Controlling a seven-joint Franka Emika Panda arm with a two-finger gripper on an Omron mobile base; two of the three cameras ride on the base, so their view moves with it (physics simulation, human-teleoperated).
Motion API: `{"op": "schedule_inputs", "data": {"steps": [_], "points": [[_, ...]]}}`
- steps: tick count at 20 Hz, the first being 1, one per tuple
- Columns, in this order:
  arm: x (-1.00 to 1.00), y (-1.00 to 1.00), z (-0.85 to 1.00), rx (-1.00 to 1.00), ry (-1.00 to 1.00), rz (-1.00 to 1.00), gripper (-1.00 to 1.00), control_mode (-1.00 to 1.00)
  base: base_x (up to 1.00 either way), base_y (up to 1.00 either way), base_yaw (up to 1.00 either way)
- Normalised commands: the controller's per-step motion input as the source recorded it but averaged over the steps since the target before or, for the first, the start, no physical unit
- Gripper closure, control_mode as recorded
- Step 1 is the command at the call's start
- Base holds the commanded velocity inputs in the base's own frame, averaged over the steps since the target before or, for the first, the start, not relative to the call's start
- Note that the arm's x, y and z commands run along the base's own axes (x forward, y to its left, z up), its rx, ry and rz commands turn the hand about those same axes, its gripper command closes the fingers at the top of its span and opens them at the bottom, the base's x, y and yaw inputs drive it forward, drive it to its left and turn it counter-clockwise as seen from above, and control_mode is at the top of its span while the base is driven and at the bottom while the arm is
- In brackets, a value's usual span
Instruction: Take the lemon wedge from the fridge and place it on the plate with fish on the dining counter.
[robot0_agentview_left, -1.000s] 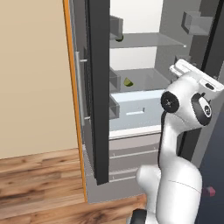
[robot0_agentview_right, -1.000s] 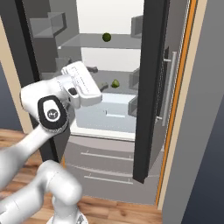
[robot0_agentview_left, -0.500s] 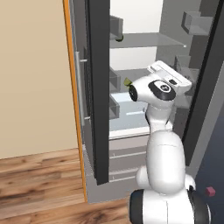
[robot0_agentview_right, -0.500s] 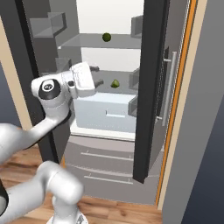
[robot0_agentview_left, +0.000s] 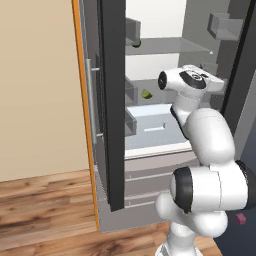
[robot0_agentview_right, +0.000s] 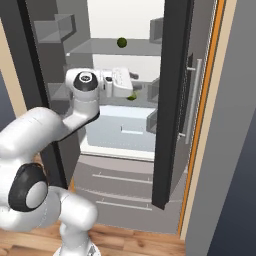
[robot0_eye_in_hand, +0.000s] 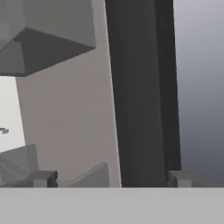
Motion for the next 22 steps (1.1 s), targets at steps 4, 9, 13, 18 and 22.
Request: {"op": "schedule_inputs", "data": {"steps": [4, 9, 13, 18, 22], "points": [[0.62, -0.96, -0.21, 0.0, 0.19, -0.05, -1.0, -1.0, 0.0, 0.0, 0.0], [0.18, -1.0, -0.33, 0.05, 0.25, -0.14, -1.0, -1.0, 0.0, 0.0, 0.0], [-0.01, -1.0, -0.41, 0.09, 0.2, -0.18, -1.0, -1.0, 0.0, 0.0, 0.0], [-0.48, -1.0, -0.29, 0.17, 0.09, -0.23, -1.0, -1.0, 0.0, 0.0, 0.0], [-1.0, -0.18, -0.15, 0.08, -0.15, -0.06, -1.0, -1.0, 0.0, 0.0, 0.0]]}}
